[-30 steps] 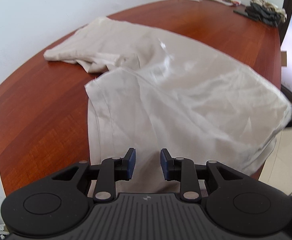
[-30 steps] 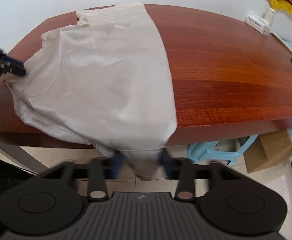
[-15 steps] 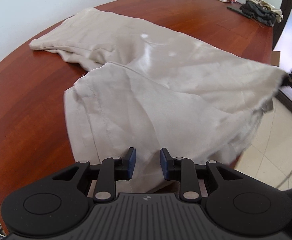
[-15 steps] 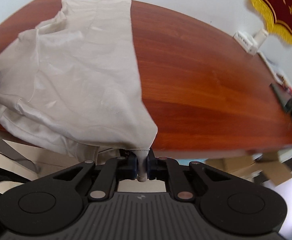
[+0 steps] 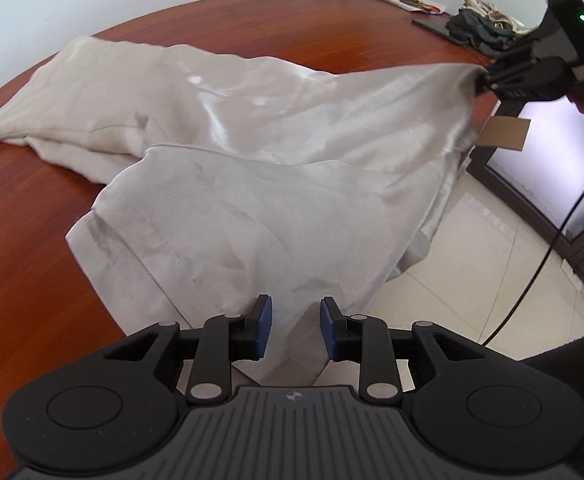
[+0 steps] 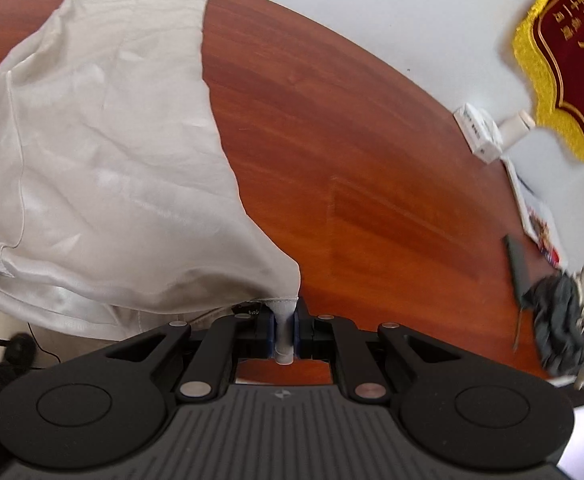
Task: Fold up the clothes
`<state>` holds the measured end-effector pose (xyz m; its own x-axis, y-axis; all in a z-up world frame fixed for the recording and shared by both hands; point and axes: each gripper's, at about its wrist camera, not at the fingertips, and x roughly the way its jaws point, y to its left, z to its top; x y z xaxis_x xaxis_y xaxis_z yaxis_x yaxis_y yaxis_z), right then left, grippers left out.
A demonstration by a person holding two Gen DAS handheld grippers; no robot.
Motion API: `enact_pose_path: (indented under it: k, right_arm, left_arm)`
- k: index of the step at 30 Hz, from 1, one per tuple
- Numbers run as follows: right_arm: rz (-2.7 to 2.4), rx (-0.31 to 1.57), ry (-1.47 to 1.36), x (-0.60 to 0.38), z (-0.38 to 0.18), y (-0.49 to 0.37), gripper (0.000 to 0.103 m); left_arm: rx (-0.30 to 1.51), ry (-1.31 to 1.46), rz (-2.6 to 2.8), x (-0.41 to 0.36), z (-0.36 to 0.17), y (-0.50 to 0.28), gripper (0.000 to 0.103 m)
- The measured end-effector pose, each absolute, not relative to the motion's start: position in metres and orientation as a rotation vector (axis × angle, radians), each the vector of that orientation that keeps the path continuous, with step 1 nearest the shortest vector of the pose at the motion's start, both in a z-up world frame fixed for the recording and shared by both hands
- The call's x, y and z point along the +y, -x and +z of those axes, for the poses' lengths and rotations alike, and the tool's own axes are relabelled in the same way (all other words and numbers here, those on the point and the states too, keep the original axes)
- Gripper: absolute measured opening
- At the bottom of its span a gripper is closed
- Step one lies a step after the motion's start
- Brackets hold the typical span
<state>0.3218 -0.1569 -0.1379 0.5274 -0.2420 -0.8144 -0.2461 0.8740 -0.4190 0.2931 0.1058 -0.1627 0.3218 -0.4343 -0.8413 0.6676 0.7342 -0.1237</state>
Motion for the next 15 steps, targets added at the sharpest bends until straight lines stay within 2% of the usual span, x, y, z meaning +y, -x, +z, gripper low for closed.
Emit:
enact_pose_path:
  k: [8, 15]
  right_arm:
    - [0.027, 1.006, 0.605, -0.215, -0.14, -0.373, 0.009]
    - [0.044, 1.006, 0.598, -0.253, -0.138, -0.413, 0.01]
  left_arm:
    - [1.008, -0.186, -0.697, 0.026, -0.169, -0.301, 0.026]
    - [0.984, -0.174, -0.672, 0.009, -0.175, -0.317, 0.026]
